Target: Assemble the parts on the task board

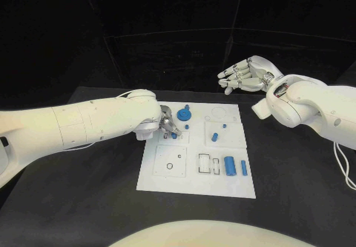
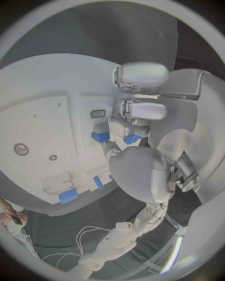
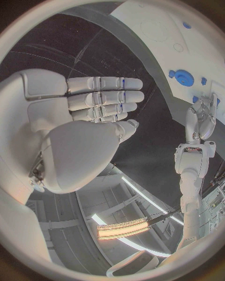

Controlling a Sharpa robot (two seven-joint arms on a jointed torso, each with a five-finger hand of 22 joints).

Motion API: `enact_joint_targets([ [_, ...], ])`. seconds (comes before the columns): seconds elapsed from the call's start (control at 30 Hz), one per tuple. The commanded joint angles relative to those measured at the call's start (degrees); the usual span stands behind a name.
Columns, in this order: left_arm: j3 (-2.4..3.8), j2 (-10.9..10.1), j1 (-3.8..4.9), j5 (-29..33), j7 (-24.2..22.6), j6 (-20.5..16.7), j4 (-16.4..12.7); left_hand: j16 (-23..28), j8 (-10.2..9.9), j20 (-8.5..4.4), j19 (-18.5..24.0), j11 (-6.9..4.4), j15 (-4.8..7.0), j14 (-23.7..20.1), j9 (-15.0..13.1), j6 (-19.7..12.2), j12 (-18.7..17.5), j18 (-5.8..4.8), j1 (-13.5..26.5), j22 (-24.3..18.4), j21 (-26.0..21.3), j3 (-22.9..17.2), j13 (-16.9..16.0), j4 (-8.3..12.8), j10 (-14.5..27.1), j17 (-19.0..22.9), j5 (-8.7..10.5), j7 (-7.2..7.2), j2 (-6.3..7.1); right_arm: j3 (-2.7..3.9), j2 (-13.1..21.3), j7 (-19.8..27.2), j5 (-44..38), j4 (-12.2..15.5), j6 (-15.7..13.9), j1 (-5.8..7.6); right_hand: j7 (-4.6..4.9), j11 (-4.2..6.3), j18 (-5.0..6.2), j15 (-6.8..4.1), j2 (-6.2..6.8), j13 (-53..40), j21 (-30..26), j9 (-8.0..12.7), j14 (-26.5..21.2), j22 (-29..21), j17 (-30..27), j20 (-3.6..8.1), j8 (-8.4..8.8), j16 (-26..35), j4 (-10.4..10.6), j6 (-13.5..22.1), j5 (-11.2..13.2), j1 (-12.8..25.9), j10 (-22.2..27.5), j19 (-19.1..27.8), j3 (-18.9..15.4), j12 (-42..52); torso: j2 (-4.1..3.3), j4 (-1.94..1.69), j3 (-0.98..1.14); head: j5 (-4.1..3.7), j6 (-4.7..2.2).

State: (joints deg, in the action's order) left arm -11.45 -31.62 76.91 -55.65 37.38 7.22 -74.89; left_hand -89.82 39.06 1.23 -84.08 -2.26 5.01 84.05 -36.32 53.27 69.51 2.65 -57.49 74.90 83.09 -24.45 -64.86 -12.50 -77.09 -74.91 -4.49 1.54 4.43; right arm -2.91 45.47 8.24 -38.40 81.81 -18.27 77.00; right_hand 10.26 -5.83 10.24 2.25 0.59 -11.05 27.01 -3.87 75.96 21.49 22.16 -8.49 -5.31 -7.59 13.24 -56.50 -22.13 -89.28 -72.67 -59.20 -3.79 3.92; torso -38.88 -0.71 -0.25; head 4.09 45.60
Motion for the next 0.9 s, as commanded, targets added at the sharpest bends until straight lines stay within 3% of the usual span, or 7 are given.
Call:
enact_joint_targets([
  [0.03, -0.14, 0.1, -0.19, 0.0, 0.8, 1.0, 0.2, -0.2, -0.3, -0.41, -2.2, 0.04, 0.50, 5.9, 0.1, 0.4, 0.3, -0.41, 0.4, 5.2, 0.2, 1.0, -0.1, -0.1, -0.5, -15.1, 0.28, 0.12, -0.05, 0.04, 0.0, 0.5, -0.1, 0.2, 0.2, 0.14, 0.24, -0.11, 0.13, 0.25, 0.36, 0.1, -0.2, 0.0, 0.2, 0.0, -0.1, -0.08, 0.29, 0.4, 0.3, 0.1, -0.1, 0.2, 0.4, -0.4, -0.1, -0.3, -0.02, -0.04, -0.03, -0.06, 0.00],
  [0.47, -0.14, 0.2, -0.20, 0.0, 0.9, 1.8, -0.1, -0.2, -0.2, -0.54, -2.4, -0.17, 0.65, 5.9, 0.2, 1.0, 0.8, -0.54, 0.1, 5.9, 0.6, 7.0, -0.7, -1.6, -1.0, -15.1, 0.29, -0.14, 0.28, 0.04, 0.0, 0.6, -0.1, 0.3, 0.3, 0.14, 0.25, -0.14, 0.12, 0.28, 0.37, 0.1, -0.3, 0.0, 0.2, -0.1, -0.1, -0.10, 0.30, 0.5, 0.4, 0.1, -0.2, 0.4, 0.5, -0.4, -0.1, -0.2, -0.02, -0.11, -0.03, -0.18, 0.15],
  [0.73, -0.13, 0.0, -0.21, 0.0, 0.7, 0.7, -0.3, -0.2, -0.2, -0.66, -2.5, -0.30, 0.78, 5.9, 0.3, 1.3, 0.9, -0.57, 0.5, 6.1, 0.7, 11.8, -0.8, -3.6, -1.2, -15.1, 0.49, -0.32, 0.37, 0.04, 0.1, 0.6, -0.1, 0.3, 0.3, 0.14, 0.26, -0.16, 0.11, 0.30, 0.39, 0.1, -0.4, 0.0, 0.2, -0.1, -0.1, -0.12, 0.30, 0.5, 0.5, 0.2, -0.2, 0.5, 0.5, -0.4, -0.1, -0.2, 0.00, -0.05, -0.04, -0.20, 0.22],
  [0.9, -0.12, -0.1, -0.21, 0.0, 0.6, -0.4, -0.4, -0.2, -0.1, -0.73, -2.5, -0.37, 0.83, 5.9, 0.3, 1.4, 1.0, -0.59, 1.2, 6.3, 0.7, 15.1, -0.9, -4.1, -1.3, -15.1, 1.48, -0.38, -0.34, 0.04, 0.1, 0.6, -0.1, 0.2, 0.2, 0.14, 0.26, -0.16, 0.11, 0.30, 0.40, 0.1, -0.4, 0.0, 0.2, -0.1, -0.1, -0.12, 0.30, 0.5, 0.6, 0.2, -0.2, 0.5, 0.5, -0.4, -0.1, -0.2, -0.04, -0.07, 0.00, -0.24, 0.15],
])
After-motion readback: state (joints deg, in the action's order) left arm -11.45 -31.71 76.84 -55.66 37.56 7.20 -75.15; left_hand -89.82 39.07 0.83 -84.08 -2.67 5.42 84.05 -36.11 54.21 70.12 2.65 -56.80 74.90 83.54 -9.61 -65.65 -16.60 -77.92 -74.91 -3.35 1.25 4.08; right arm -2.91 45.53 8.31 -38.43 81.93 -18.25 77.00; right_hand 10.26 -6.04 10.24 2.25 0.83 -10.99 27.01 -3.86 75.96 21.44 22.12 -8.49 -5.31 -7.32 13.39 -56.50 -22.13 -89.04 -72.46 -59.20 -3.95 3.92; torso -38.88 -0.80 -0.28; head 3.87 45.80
